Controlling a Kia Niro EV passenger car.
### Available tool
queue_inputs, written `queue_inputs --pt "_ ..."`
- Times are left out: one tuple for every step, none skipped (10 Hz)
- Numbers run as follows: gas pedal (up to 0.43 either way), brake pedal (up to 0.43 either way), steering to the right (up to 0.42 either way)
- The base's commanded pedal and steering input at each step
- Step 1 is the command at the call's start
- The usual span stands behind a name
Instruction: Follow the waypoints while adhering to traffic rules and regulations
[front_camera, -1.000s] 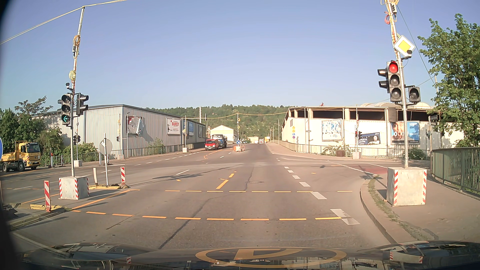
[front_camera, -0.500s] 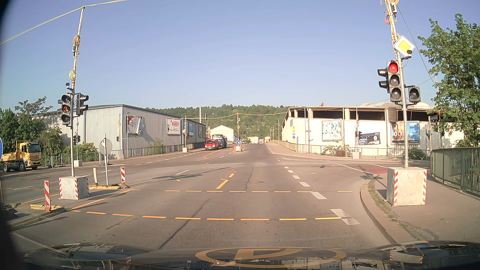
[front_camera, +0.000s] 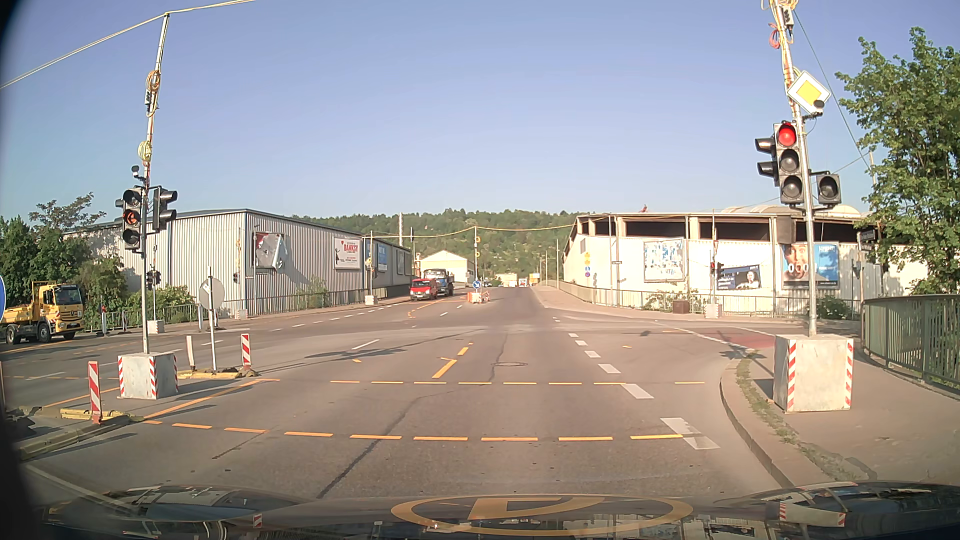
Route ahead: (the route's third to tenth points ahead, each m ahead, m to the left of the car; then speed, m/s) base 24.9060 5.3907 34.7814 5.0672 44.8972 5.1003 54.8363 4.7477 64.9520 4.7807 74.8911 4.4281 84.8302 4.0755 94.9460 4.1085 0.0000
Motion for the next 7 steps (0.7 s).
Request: queue_inputs --pt "0.000 0.299 -0.003" --pt "0.000 0.299 -0.003" --pt "0.000 0.299 -0.003" --pt "0.000 0.299 -0.003" --pt "0.000 0.299 -0.003" --pt "0.000 0.299 -0.003" --pt "0.000 0.299 -0.003"
